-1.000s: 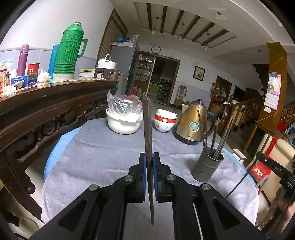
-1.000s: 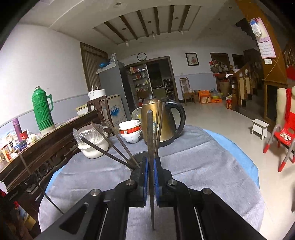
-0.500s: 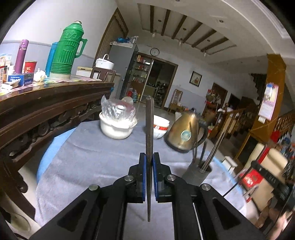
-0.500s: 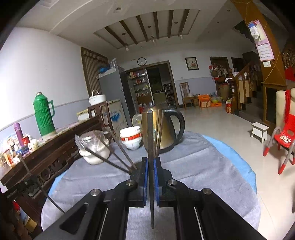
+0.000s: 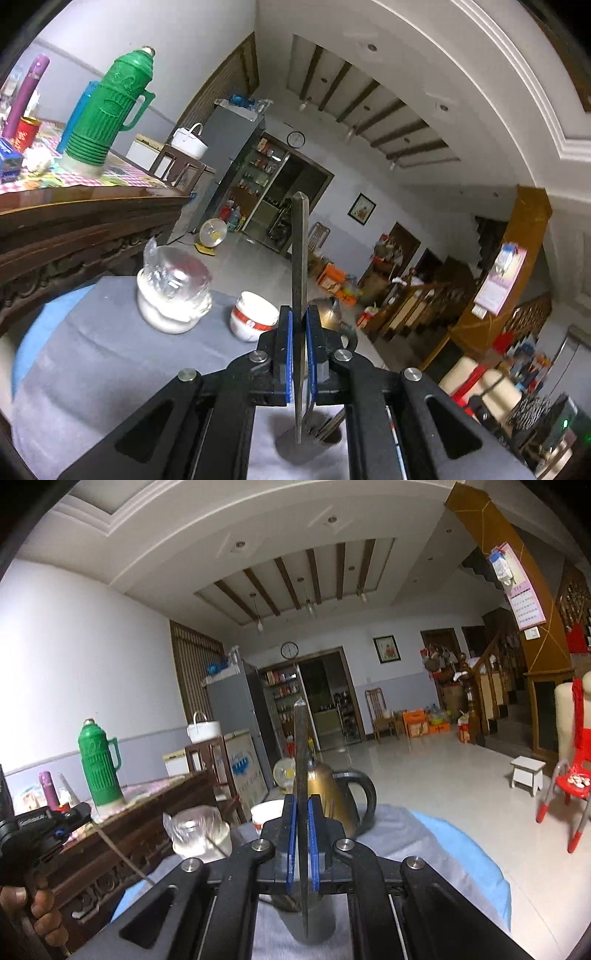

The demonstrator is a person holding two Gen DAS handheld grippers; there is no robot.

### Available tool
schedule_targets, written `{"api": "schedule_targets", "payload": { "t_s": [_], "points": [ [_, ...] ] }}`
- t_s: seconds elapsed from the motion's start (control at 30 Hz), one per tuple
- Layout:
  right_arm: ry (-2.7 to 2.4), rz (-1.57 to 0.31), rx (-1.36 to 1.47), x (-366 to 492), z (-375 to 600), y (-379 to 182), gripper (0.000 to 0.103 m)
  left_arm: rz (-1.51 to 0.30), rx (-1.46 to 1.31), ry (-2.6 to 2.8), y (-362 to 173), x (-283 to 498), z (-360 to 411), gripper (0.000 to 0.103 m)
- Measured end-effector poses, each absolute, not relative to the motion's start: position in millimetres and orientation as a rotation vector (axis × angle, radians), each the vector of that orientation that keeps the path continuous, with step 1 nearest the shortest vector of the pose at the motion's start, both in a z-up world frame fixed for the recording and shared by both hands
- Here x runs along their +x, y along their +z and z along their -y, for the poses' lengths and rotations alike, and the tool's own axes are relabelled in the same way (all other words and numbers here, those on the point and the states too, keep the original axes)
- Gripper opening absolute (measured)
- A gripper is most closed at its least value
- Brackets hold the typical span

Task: Organize utensils
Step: 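Lower both chopsticks into the grey cup and open both tools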

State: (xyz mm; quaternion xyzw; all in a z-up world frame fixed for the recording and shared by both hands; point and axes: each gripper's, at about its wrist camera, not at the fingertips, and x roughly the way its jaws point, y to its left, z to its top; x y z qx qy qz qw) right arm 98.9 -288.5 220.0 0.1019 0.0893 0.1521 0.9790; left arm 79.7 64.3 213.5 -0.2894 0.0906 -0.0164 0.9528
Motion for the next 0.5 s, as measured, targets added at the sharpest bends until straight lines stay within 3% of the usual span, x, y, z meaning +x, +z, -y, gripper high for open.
{"api": "schedule_targets", "payload": {
  "t_s": [0.23,0.5],
  "points": [
    [0.321,-0.176,0.216,118,281,223,0.007,-0.219,-0.704,-0.041,212,129,-78,0.007],
    [0.321,-0.198,0.218,140,279,215,0.007,-0.222,-0.612,-0.091,213,154,-43,0.007]
  ]
}}
